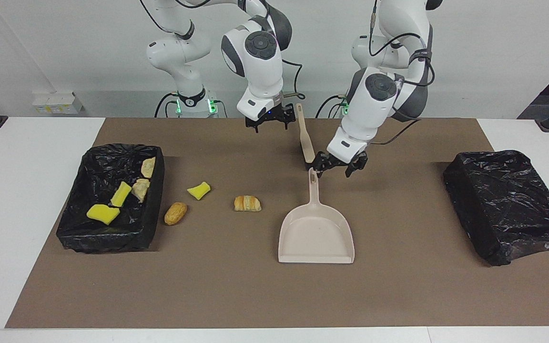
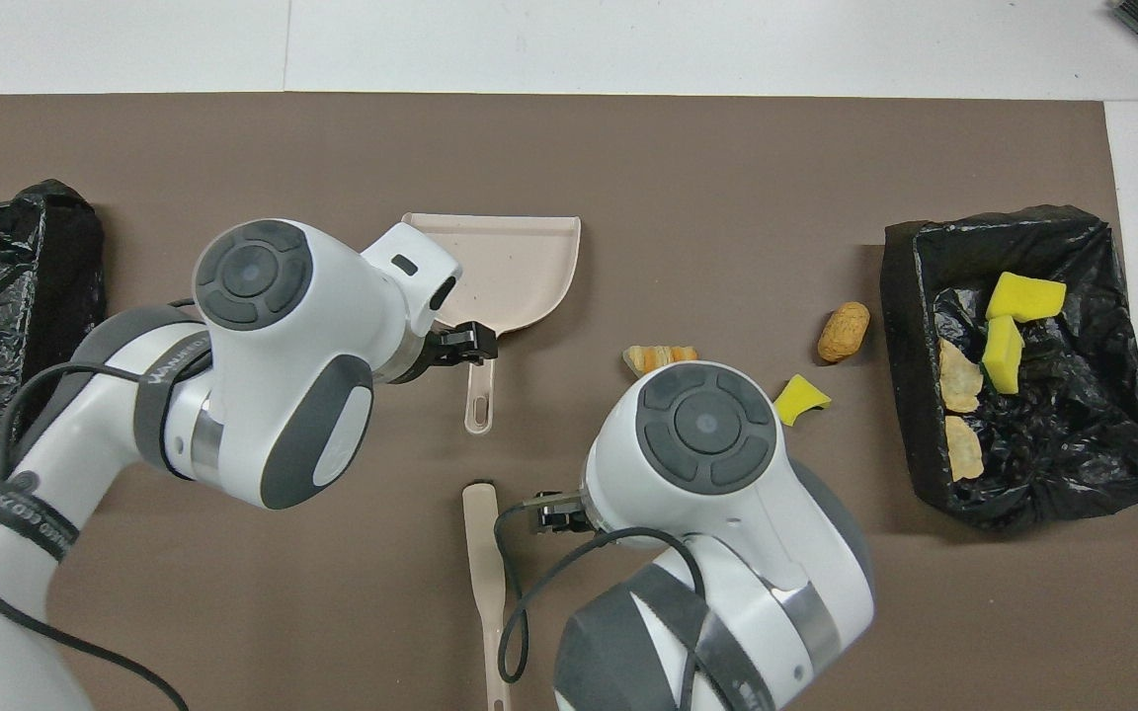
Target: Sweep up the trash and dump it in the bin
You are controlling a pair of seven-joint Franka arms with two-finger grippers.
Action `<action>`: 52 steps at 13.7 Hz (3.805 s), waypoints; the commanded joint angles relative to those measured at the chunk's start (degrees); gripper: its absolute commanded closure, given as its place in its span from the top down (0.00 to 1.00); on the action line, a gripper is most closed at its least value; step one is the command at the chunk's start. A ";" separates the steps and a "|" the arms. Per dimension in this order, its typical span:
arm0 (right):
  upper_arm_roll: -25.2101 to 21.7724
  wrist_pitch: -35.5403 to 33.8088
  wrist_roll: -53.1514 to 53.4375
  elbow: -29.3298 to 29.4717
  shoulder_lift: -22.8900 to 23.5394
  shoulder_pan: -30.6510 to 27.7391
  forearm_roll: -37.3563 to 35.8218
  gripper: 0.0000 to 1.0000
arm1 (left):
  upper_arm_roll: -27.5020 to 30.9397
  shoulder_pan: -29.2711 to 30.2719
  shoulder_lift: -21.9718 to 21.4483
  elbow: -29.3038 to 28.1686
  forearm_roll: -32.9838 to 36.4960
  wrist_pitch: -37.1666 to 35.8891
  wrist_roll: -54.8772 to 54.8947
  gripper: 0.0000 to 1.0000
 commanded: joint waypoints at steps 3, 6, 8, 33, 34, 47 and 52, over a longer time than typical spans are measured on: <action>-0.02 11.46 -6.54 -12.74 -7.68 2.17 6.90 1.00 | 0.53 -2.11 3.21 0.37 1.55 3.02 -1.34 1.00; -0.02 17.71 -8.94 -16.09 -7.51 2.34 11.58 1.00 | 0.53 -2.99 5.23 0.37 1.55 5.65 -1.34 1.00; -0.02 17.90 -8.94 -16.19 -7.16 2.35 11.67 1.00 | 0.53 -3.52 5.41 -0.42 1.55 6.27 -1.34 0.90; -0.10 25.20 15.12 -16.80 1.97 19.22 6.34 1.00 | 2.90 14.85 5.76 3.62 6.12 -4.09 19.58 0.00; -0.10 24.76 15.40 -16.80 2.42 19.31 5.27 1.00 | 2.90 15.11 5.76 3.53 6.12 -4.18 19.58 0.00; -0.02 21.60 21.91 -15.58 4.35 21.15 5.70 0.18 | 2.90 15.20 4.62 1.59 6.12 -5.14 20.36 0.00; -0.02 19.05 21.55 -13.55 4.44 21.15 5.08 0.00 | 2.90 17.39 5.41 4.58 5.94 -10.06 32.47 0.00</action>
